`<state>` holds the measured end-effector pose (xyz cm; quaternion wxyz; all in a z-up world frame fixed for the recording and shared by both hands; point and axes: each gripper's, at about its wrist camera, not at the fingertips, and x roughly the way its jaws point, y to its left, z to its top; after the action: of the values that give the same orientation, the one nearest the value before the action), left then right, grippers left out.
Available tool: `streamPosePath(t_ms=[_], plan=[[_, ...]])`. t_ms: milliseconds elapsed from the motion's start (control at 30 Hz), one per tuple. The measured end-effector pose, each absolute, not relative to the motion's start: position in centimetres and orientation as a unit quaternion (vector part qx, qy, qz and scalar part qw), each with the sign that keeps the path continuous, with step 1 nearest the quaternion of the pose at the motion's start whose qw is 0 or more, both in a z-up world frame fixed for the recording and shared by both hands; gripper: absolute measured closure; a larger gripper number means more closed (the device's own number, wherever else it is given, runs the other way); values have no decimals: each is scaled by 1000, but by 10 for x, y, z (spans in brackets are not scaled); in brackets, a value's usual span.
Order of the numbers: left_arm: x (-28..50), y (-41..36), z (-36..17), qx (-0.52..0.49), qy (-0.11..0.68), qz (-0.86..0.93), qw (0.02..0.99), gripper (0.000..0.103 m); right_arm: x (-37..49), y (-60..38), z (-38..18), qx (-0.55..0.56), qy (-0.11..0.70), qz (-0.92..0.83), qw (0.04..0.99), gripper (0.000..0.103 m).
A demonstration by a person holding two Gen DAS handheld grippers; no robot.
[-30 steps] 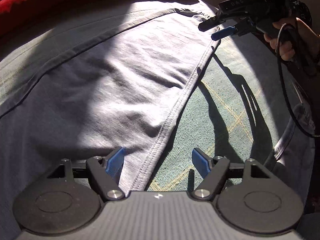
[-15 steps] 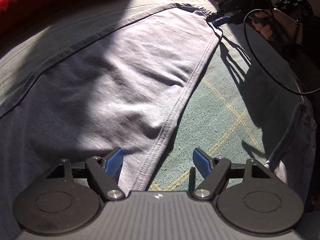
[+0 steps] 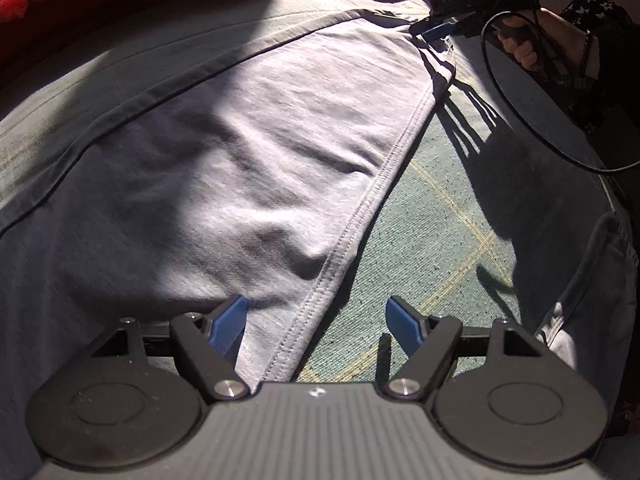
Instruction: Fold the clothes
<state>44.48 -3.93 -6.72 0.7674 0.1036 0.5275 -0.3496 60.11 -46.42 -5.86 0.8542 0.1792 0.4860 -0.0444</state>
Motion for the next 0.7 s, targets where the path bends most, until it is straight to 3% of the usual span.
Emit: streamPosePath(t_ms=[67, 200, 367, 700], plan=[[446, -38, -65, 96, 529, -344, 770, 27, 605, -462, -64, 148, 488, -88, 856, 77], [443, -35, -52, 91, 514, -332, 786, 27, 585, -444, -38, 152, 462, -82, 870, 61], [433, -26, -32, 71, 495, -305, 810, 27, 551, -394, -9, 128, 481, -7, 867, 60], [408, 42, -17, 16, 494, -200, 846, 27, 462, -268, 11, 83, 492, 118, 859, 48]])
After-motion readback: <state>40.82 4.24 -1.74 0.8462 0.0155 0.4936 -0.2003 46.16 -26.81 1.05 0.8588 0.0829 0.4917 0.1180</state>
